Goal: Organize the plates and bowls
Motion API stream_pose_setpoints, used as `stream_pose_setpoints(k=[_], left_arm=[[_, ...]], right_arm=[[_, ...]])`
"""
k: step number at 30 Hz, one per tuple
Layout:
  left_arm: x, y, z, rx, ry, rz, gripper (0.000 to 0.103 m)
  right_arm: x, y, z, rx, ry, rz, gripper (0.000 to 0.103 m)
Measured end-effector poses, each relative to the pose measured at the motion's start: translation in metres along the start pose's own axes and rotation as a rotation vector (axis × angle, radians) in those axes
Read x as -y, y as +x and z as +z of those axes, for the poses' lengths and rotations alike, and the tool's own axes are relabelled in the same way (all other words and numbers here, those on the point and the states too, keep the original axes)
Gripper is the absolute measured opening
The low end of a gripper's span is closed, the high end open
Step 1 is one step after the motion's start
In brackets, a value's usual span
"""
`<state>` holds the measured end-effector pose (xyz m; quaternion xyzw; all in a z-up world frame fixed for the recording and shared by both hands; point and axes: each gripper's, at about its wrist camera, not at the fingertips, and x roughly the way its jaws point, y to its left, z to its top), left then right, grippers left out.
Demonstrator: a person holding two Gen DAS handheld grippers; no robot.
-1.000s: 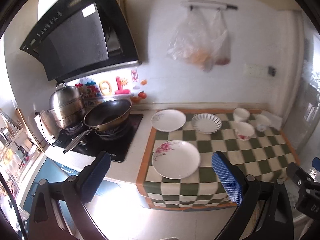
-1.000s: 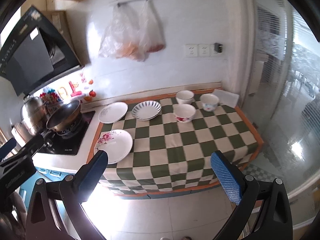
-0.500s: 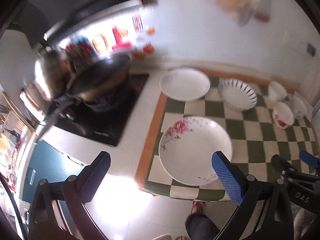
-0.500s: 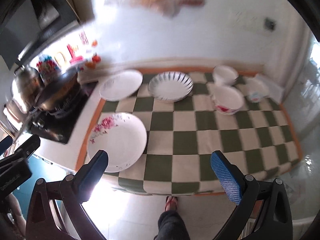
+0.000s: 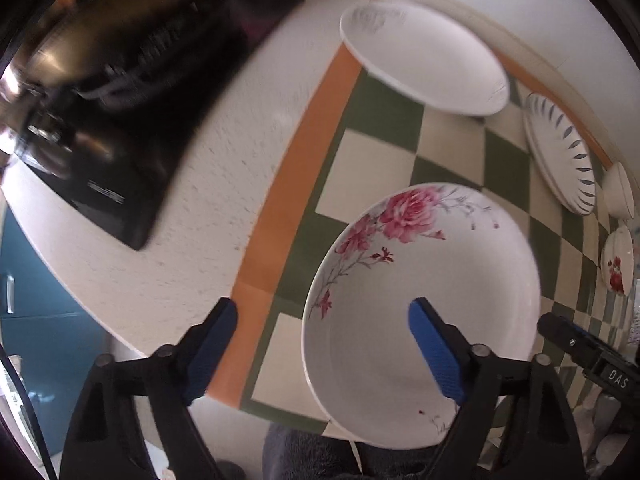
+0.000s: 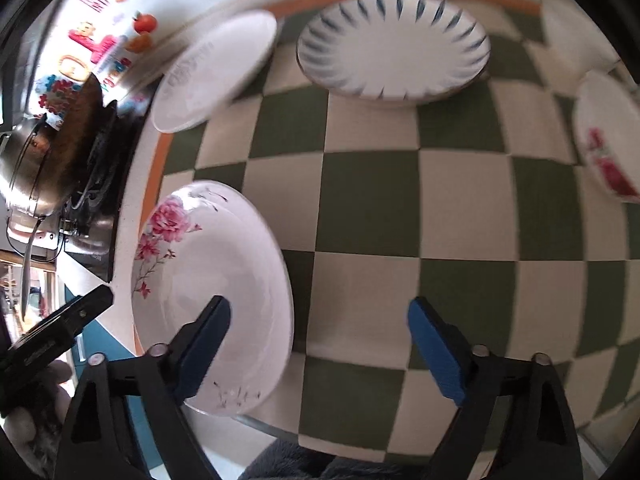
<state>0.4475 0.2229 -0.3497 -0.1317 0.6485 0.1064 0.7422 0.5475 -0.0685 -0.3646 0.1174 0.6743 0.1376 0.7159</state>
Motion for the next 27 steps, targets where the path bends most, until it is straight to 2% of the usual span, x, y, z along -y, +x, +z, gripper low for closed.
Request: stream_pose_setpoints(k=[5, 7, 8, 10, 11, 19, 27], left_arm=[[0.001, 0.03, 0.005, -0.097, 0.014, -0.04, 0.053], [0.002, 0.036, 0.004, -0.118, 0.024, -0.055, 0.037], [0.002, 0.039, 0.002, -0.127, 0.03, -0.064, 0.034], [0.003, 0.038, 0.001, -0.126, 0.031, -0.091, 0.031], [0.005, 0.038, 0.0, -0.125, 0.035, -0.089, 0.031], [0.017, 0.02, -0.003, -0.087, 0.08, -0.085, 0.03], [0.051, -0.01, 0.008, -0.05, 0.134, -0.092, 0.03]], right_arm=[[-0.008, 0.029, 0.007, -0.081, -0.012, 0.057, 0.062], [-0.013, 0.037, 0.009, -0.102, -0.017, 0.065, 0.053], [-0.016, 0.042, 0.01, -0.112, -0.017, 0.066, 0.042], [-0.019, 0.043, 0.011, -0.098, -0.02, 0.059, 0.032], [-0.02, 0.046, 0.012, -0.112, -0.014, 0.069, 0.017], [-0.025, 0.04, 0.004, -0.09, -0.048, 0.052, 0.016], [-0.018, 0.012, 0.001, -0.014, -0.047, 0.044, 0.014]])
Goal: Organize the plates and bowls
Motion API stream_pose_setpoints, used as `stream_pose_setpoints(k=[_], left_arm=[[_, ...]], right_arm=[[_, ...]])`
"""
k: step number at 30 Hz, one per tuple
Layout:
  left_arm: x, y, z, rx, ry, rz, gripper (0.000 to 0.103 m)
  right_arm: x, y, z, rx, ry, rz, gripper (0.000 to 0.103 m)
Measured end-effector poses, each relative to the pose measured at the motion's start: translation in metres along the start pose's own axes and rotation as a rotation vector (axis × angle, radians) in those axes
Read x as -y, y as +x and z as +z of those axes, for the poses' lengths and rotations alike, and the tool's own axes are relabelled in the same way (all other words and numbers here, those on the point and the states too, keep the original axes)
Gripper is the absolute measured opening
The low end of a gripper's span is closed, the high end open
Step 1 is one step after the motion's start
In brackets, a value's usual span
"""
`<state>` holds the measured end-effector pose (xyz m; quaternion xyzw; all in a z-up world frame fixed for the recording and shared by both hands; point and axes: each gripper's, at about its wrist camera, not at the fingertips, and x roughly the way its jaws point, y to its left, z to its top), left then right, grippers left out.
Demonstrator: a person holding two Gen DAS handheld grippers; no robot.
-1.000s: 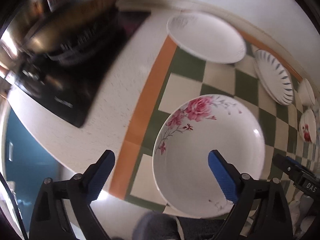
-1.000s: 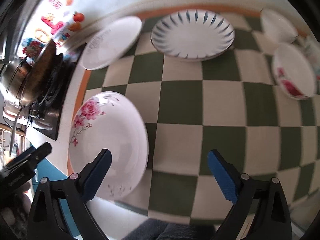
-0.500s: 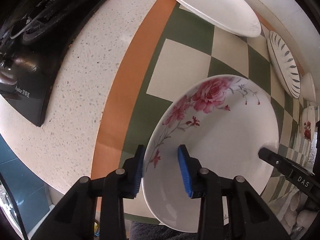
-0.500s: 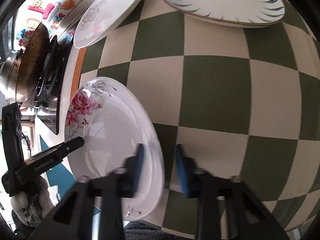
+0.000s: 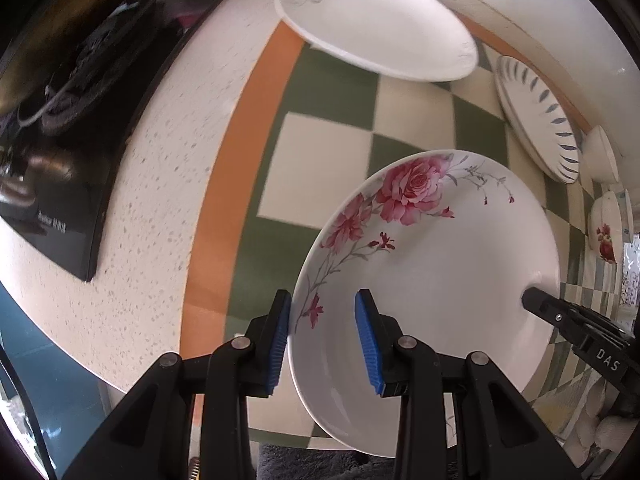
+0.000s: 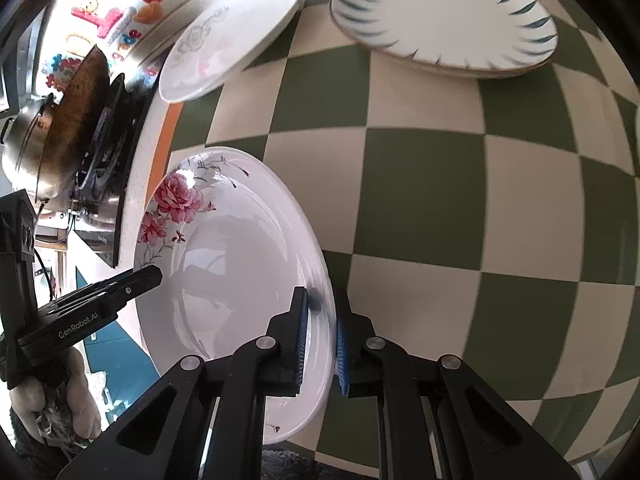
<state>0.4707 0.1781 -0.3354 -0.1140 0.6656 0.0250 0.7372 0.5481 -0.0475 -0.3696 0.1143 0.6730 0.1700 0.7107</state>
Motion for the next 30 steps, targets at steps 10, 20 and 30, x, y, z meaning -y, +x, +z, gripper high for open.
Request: stream_pose_setpoints(k=[10, 20, 30], left_arm=[[0.061, -0.014, 0.018, 0.027, 0.105, -0.039, 0.03], [0.103, 0.019, 0.022, -0.023, 0.224, -0.051, 0.03], [0.126, 0.036, 0.02, -0.036, 0.276, -0.012, 0.03]], right_arm=[[0.043, -0.056, -0.008, 0.084, 0.071, -0.006, 0.013], [0.112, -0.084, -0.033, 0.111, 0.19, -0.02, 0.013], [0.14, -0.07, -0.038, 0.09, 0.226, -0.05, 0.013]])
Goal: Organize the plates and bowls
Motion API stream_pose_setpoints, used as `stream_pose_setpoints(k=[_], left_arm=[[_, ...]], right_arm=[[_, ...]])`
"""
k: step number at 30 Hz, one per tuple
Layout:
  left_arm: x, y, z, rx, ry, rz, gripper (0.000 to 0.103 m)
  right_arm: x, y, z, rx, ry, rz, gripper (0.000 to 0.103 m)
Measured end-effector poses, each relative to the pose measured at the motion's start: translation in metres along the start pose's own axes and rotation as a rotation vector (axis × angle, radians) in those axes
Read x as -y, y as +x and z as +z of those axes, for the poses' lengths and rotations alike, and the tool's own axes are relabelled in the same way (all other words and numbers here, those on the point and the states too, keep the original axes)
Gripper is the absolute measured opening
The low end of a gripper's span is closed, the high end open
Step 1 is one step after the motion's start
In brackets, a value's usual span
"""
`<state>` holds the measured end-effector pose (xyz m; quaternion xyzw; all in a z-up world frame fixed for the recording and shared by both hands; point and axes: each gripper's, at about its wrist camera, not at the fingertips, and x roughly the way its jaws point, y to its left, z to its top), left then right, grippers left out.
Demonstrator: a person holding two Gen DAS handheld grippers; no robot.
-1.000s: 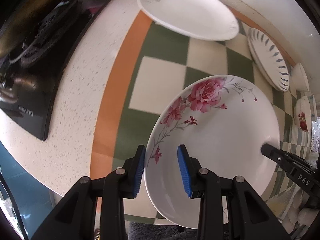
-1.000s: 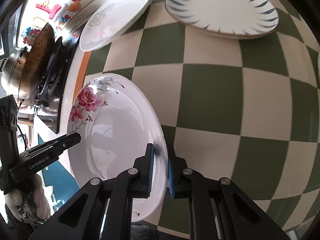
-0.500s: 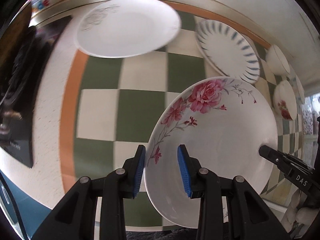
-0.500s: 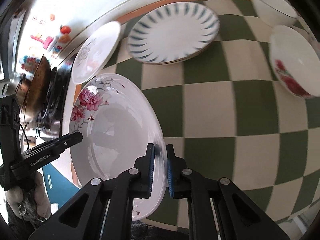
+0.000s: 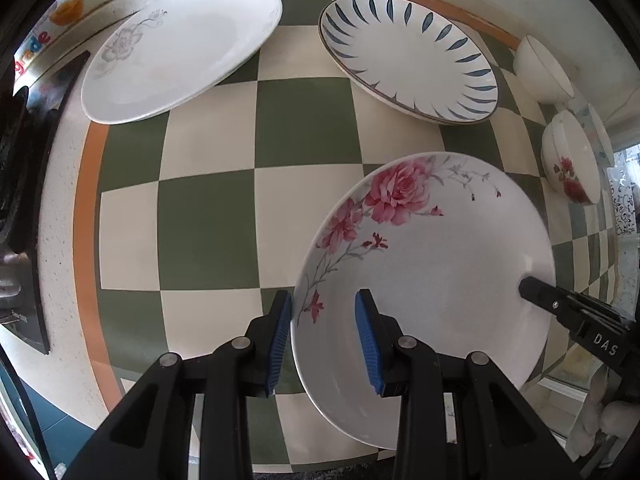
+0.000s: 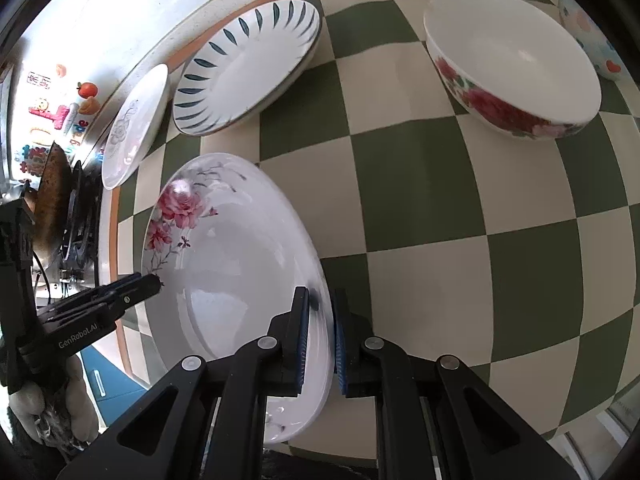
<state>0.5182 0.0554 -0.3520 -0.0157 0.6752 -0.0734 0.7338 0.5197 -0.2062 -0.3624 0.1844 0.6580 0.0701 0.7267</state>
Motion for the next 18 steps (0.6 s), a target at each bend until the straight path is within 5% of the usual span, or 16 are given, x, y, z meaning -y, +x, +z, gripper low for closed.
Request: stream_pose_setpoints(k=[18], left_arm=[[0.005, -0.02, -0.009, 0.038, -0.039, 0.024, 0.03]], right_arm=[[0.01, 0.011, 0.008, -0.049, 0.045, 0.013, 0.016]])
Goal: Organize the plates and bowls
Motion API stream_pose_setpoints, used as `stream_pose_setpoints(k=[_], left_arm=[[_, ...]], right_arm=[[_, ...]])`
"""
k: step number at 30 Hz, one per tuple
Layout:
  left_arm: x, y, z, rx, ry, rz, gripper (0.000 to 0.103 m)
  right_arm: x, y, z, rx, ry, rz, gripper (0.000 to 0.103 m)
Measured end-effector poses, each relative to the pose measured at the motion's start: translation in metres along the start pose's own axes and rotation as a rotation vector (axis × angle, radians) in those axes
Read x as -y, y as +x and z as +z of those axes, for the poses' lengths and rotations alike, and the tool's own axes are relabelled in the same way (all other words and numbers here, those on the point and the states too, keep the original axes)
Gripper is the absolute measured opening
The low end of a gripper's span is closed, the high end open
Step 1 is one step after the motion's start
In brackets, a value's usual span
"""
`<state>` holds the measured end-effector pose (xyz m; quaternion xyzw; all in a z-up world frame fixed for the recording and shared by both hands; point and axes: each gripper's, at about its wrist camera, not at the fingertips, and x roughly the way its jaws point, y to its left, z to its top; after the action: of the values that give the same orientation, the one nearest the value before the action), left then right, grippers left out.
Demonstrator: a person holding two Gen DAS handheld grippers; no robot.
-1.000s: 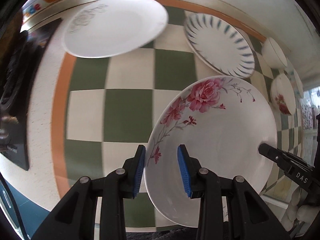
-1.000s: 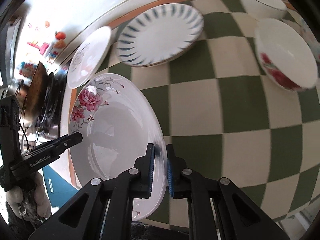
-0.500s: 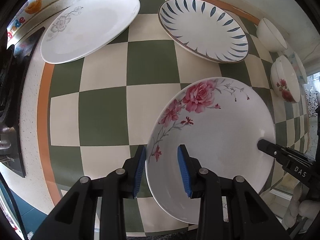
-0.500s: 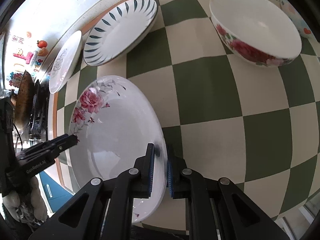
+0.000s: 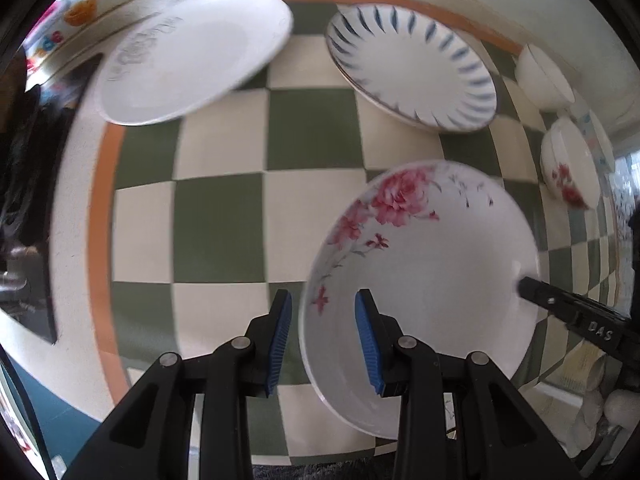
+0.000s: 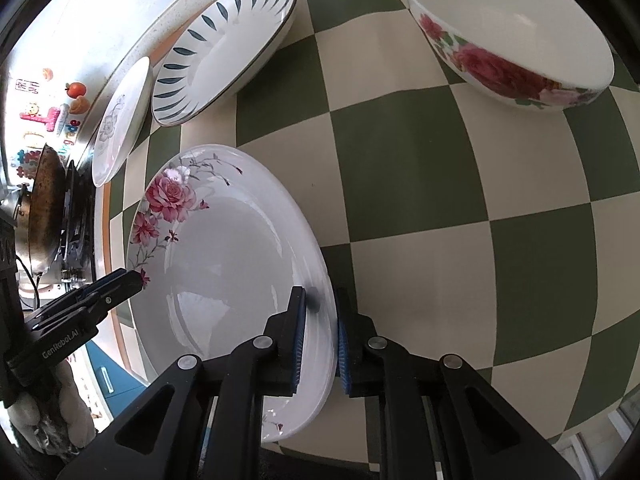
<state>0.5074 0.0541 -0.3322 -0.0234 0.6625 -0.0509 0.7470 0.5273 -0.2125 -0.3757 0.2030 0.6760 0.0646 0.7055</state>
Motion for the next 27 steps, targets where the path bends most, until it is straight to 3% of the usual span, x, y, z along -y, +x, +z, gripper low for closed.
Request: stream_pose_setpoints(k=[5, 7, 11, 16, 20, 27], left_arm=[[-0.028, -0.056, 0.004, 0.123, -0.124, -0.021, 0.031], [-0.047, -0.078, 0.011, 0.178, -0.197, -0.048, 0.039], [-0.089, -0.09, 0.036, 0.208, -0.312, -0.105, 0.054], [-0.144, -0.067, 0.074, 0.17, -0.448, -0.164, 0.056], [-0.182, -0.039, 0.099, 0.138, -0.503, -0.153, 0.056], [-0.227, 0.007, 0.126, 0.075, -0.579, -0.161, 0.056]], right_arm=[[-0.014, -0.06, 0.003, 0.132, -0.026, -0.057, 0.016], [-0.03, -0.082, 0.008, 0.175, -0.052, -0.036, 0.022], [-0.075, -0.096, 0.034, 0.183, -0.129, 0.083, 0.054], [-0.146, -0.068, 0.088, 0.139, -0.196, 0.198, 0.056], [-0.201, -0.025, 0.14, 0.126, -0.283, 0.145, 0.056], [-0.253, 0.042, 0.216, 0.078, -0.339, 0.023, 0.056]])
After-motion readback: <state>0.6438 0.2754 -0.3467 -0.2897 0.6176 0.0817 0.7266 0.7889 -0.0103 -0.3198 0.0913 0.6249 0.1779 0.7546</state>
